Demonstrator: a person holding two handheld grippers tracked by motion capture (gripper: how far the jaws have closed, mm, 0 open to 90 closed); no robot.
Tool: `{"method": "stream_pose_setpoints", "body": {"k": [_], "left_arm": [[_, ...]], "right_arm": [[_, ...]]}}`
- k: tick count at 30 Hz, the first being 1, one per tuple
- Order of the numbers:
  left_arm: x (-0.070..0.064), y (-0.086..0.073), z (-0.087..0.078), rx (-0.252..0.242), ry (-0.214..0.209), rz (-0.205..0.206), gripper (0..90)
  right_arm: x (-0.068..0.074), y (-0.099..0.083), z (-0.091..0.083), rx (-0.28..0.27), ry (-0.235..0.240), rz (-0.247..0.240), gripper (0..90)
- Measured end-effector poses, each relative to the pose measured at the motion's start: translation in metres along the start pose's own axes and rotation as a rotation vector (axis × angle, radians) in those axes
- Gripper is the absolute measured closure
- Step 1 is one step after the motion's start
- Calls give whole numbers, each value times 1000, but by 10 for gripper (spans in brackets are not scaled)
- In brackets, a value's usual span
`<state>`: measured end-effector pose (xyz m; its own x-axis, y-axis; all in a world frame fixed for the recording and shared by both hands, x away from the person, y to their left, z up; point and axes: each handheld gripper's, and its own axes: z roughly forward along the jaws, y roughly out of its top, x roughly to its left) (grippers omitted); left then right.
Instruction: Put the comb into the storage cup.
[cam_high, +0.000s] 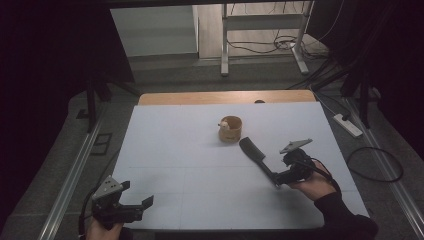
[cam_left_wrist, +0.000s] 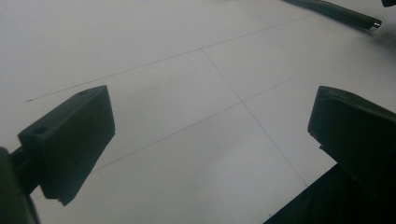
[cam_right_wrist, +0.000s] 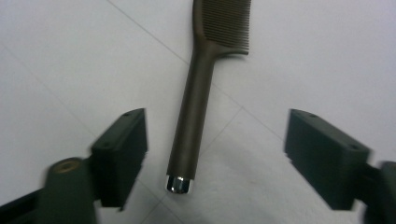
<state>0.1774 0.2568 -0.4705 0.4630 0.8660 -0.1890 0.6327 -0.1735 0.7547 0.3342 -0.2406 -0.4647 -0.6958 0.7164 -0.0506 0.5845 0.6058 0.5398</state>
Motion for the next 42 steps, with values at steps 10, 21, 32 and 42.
{"method": "stream_pose_setpoints", "body": {"k": [10, 21, 32, 42], "left_arm": [[0, 0, 0, 3, -2, -2, 12], [1, 0, 0, 2, -3, -7, 12], [1, 0, 1, 3, -4, -8, 12], [1, 0, 0, 2, -7, -8, 12]], "right_arm": [[5, 11, 7, 3, 10, 5, 5], [8, 25, 15, 18, 15, -5, 0], [11, 36, 24, 45, 27, 9, 0], [15, 45, 36, 77, 17, -6, 0]]}}
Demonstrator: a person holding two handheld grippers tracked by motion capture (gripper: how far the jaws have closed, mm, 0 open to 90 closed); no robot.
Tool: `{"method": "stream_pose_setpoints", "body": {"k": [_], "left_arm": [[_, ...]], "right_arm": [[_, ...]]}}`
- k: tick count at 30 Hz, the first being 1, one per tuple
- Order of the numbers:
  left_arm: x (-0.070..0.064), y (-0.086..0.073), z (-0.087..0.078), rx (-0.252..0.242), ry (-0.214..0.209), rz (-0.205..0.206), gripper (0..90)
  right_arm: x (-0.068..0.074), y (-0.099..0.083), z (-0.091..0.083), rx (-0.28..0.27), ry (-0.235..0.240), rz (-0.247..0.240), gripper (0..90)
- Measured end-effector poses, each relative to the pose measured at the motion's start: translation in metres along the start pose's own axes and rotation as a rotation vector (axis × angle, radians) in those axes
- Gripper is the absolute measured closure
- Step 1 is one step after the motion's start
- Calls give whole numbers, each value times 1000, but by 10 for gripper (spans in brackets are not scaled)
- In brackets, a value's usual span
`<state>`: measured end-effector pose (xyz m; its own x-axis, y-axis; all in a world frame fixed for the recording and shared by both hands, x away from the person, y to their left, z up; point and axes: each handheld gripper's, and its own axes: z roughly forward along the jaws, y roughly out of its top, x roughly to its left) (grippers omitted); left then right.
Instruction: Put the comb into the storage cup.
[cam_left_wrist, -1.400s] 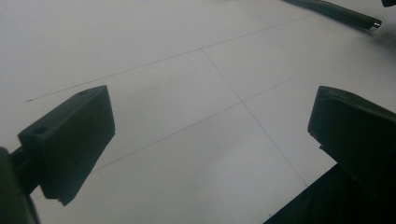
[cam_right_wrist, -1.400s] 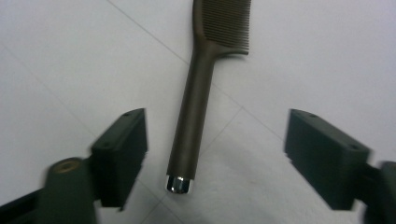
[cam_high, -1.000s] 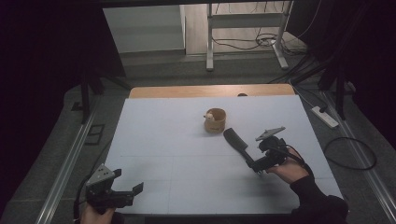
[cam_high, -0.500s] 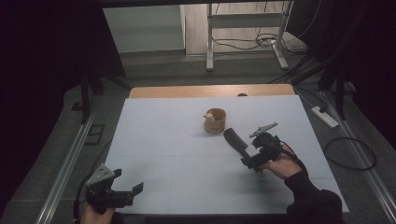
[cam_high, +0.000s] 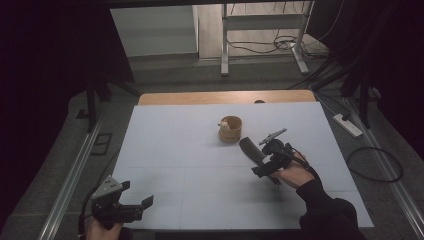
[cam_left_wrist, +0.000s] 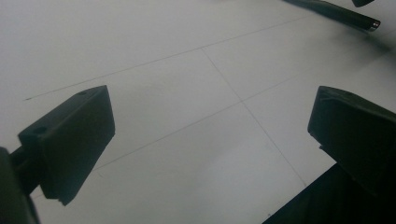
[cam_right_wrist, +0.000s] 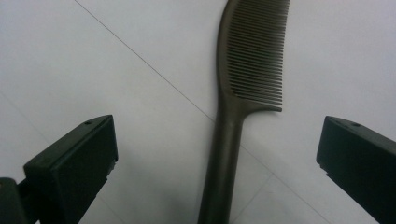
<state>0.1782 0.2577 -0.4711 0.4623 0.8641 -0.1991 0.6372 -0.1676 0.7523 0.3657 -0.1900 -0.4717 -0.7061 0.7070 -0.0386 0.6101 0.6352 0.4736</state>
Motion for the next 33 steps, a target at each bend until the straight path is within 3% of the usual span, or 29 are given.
{"method": "stream_pose_setpoints", "body": {"k": [18, 21, 30, 33], "left_arm": [[0, 0, 0, 1, -4, -1, 11], [0, 0, 0, 2, -4, 0, 11], [0, 0, 0, 4, -3, 1, 12], [0, 0, 0, 4, -3, 1, 12]], "right_arm": [[-9, -15, 38, 115, -34, -10, 0], [-12, -17, 39, 118, -15, 13, 0], [-12, -16, 39, 123, -20, 50, 1], [-12, -15, 36, 118, -24, 55, 106]]}}
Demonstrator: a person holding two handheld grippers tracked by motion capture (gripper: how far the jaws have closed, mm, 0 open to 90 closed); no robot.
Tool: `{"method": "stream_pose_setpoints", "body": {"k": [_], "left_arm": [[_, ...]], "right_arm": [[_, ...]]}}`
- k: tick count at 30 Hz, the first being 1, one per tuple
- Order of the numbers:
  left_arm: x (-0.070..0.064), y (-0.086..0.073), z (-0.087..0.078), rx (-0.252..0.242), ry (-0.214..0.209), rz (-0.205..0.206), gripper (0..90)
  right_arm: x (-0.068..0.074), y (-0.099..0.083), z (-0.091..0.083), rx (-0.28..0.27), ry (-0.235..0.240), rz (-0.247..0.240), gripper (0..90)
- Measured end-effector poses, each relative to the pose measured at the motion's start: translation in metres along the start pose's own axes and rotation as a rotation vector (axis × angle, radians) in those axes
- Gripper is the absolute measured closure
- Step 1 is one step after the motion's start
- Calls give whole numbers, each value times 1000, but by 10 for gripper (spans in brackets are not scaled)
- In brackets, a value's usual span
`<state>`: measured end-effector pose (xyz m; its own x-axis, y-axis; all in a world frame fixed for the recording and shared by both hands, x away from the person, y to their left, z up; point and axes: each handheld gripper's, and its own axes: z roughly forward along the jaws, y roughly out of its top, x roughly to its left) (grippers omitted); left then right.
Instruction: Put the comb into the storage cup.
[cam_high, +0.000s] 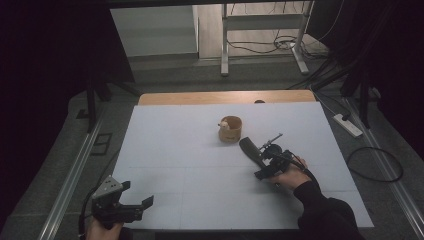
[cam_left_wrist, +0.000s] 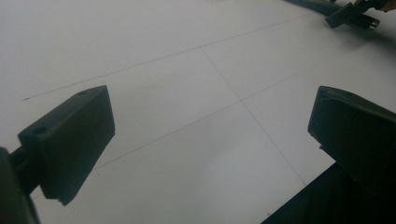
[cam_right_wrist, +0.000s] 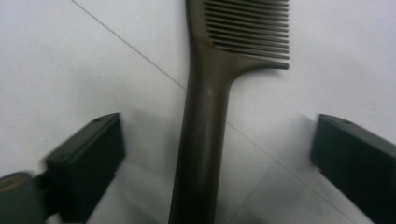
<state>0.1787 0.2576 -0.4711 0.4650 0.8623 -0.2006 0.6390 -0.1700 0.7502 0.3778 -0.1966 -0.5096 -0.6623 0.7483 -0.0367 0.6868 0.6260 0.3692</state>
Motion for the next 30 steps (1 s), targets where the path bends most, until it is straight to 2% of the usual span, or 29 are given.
{"method": "stream_pose_setpoints", "body": {"k": [4, 8, 14, 20, 25, 30], "left_arm": [[0, 0, 0, 0, 1, 1, 12], [0, 0, 0, -1, 1, 1, 12], [0, 0, 0, 0, 0, 4, 11], [0, 0, 0, -1, 0, 3, 11], [0, 0, 0, 0, 0, 7, 11], [-1, 0, 0, 0, 1, 8, 11]], "right_arm": [[-2, 1, -6, -15, 0, -2, 332], [-2, 1, -9, -26, 6, -11, 506], [-1, 1, -10, -31, 12, -8, 698], [-1, 1, -11, -31, 13, 11, 721], [-1, -1, -12, -35, 10, -7, 722], [-4, -5, -14, -38, 20, 4, 723]]}}
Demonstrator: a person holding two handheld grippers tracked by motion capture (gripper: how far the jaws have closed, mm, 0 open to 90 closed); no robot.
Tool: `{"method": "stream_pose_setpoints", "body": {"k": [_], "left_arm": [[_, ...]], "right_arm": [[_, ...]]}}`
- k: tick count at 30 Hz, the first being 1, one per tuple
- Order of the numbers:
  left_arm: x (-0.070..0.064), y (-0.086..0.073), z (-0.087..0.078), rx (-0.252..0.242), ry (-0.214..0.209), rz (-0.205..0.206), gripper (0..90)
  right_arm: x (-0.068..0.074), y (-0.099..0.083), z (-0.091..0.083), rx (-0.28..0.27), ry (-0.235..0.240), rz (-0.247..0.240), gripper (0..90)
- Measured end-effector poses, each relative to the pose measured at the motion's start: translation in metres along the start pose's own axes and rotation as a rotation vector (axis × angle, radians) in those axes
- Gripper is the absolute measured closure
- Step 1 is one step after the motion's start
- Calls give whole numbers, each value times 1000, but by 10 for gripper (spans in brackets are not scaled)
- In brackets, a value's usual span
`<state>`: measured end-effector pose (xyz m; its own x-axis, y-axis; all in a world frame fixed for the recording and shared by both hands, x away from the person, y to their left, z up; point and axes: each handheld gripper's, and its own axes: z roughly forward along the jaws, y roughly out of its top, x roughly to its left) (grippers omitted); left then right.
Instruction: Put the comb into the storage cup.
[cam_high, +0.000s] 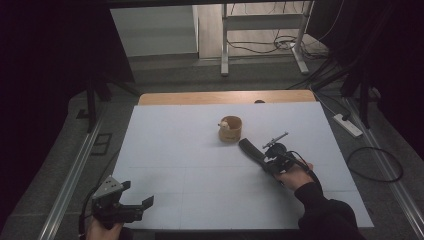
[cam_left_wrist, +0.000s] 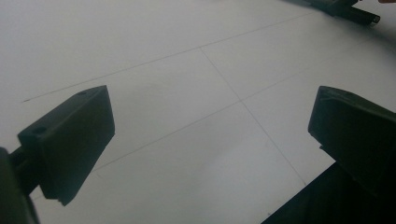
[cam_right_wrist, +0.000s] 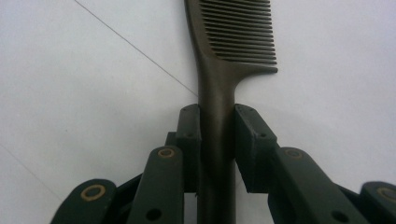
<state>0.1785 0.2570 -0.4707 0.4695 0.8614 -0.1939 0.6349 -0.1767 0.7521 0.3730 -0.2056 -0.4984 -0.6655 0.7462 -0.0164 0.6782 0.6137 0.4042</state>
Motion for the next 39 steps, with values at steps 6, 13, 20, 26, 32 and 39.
{"method": "stream_pose_setpoints", "body": {"k": [6, 13, 20, 26, 32, 39], "left_arm": [[-1, 0, 0, 2, 1, 6, 10], [-1, 0, -1, -6, -6, 13, 5], [-1, 0, -1, -10, -17, 12, 3], [-1, 1, -1, -14, -48, 6, 2], [-3, 4, -1, -19, -57, 28, 2], [-3, 7, 5, -18, -108, 39, 0]], "right_arm": [[-1, -6, -5, -17, 7, -36, 723], [-1, -9, -11, -52, 3, -40, 723], [1, -12, -17, -82, -2, -61, 723], [3, -15, -23, -116, -7, -71, 723], [4, -18, -29, -147, -15, -87, 723], [7, -21, -36, -180, -21, -107, 723]]}}
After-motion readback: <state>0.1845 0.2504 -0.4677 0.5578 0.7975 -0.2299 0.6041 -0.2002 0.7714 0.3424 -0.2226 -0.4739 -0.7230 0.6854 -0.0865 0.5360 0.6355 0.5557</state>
